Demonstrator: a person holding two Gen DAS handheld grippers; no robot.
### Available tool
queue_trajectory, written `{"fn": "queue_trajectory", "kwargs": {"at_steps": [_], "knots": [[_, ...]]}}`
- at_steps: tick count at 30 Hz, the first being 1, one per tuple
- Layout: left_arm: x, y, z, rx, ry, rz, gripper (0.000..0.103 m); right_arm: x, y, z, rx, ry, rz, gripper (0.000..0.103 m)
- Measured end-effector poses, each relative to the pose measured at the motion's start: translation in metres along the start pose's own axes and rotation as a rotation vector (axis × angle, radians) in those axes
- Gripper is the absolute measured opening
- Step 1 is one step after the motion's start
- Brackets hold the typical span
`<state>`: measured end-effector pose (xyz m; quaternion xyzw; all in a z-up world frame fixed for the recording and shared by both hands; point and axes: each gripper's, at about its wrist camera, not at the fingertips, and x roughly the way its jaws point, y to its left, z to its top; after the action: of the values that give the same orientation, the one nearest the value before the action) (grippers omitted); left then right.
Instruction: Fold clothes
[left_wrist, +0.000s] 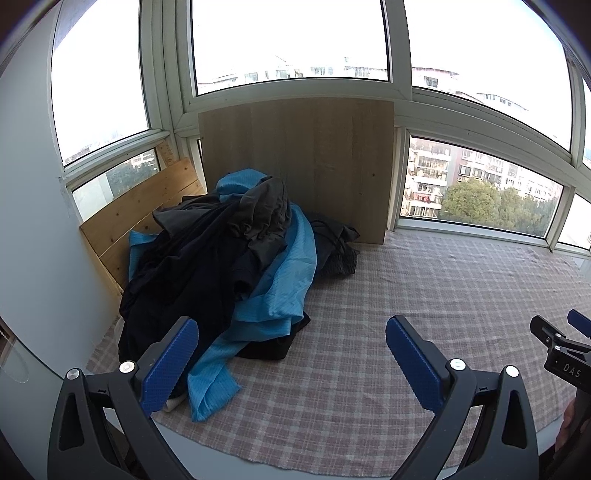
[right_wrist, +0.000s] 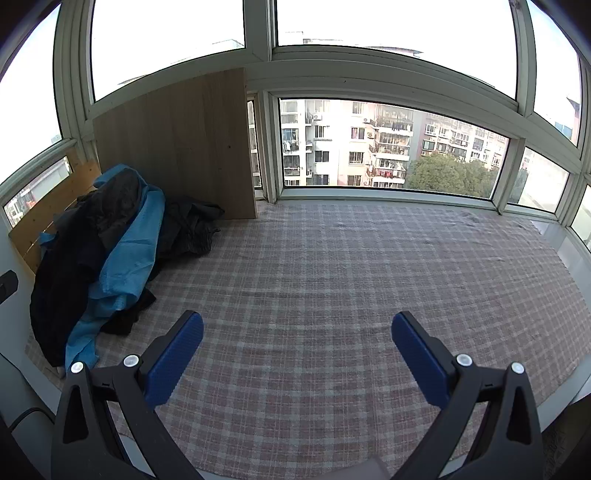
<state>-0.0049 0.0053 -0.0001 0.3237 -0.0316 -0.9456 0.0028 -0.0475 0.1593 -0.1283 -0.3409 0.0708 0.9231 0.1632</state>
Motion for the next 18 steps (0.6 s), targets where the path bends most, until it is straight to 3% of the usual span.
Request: {"fn": "queue_trajectory", "kwargs": {"at_steps": [18], "knots": [[0.011, -0.006, 0.004, 0.006, 0.009, -0.006, 0.102, 0.012, -0.003, 0.002, 0.007, 0.011, -0.005, 0.103]]}}
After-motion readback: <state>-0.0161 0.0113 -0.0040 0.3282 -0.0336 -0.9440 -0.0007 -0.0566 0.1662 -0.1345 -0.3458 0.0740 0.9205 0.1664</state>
